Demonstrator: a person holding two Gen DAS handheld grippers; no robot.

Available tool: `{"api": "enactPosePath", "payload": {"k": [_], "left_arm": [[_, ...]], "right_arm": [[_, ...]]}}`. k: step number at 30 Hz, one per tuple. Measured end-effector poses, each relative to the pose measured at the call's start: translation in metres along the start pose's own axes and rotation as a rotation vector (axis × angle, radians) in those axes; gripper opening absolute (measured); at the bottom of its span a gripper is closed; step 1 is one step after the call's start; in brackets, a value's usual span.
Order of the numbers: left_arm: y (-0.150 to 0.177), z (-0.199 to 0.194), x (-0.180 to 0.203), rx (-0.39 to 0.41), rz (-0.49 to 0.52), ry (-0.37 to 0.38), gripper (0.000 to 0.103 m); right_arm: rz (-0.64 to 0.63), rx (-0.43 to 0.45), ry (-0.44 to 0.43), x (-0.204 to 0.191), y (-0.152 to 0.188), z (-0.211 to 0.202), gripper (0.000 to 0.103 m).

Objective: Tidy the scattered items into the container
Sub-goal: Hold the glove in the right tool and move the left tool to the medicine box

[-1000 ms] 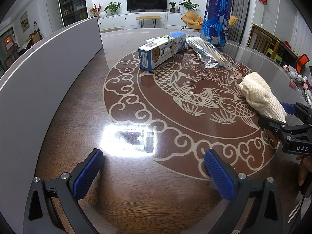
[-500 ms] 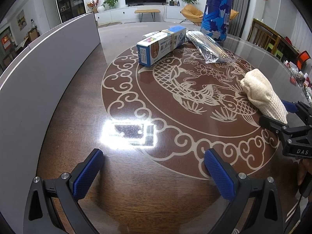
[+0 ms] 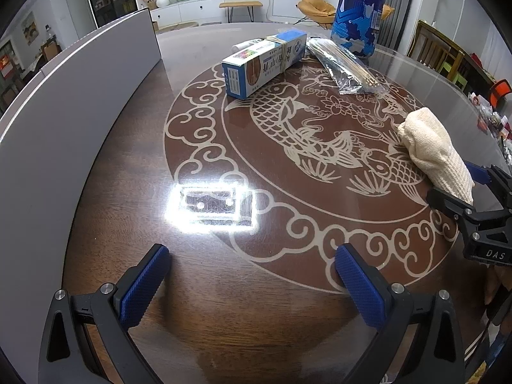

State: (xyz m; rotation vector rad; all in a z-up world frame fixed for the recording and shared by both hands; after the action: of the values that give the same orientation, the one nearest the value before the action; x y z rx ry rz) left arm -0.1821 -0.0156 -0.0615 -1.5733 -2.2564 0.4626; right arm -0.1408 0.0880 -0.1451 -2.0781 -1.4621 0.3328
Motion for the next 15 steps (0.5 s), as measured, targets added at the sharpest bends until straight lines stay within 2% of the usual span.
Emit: {"api": "enactPosePath", "payload": {"k": [7, 10, 15], "left_arm": [[-0.002, 0.001, 0.0, -0.012, 0.003, -0.001, 0.103], [-0.006, 0.003, 0.001, -0.014, 0.035, 0.02, 0.103], [-0.029, 0.016, 0.005, 0.051, 0.117, 0.084, 0.103]], "right_arm": [[0.003, -0.001, 0.003, -0.001, 0.0, 0.0, 0.096], [0.004, -0.001, 0.004, -0.001, 0.0, 0.0, 0.096], [0.007, -0.002, 0.006, -0.001, 0.0, 0.0, 0.096]]}}
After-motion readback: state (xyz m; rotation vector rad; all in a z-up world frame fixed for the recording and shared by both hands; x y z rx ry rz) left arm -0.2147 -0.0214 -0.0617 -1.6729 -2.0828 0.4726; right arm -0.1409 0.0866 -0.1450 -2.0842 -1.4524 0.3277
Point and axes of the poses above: each gripper's, at about its wrist camera, not at the fingertips, and z roughly the way its jaws point, x to its right, y to its underside, the point moved 1 cm from there along z, roughly the way its jaws point, and after that the axes turned 12 degrees about -z, right-handed, at the moved point
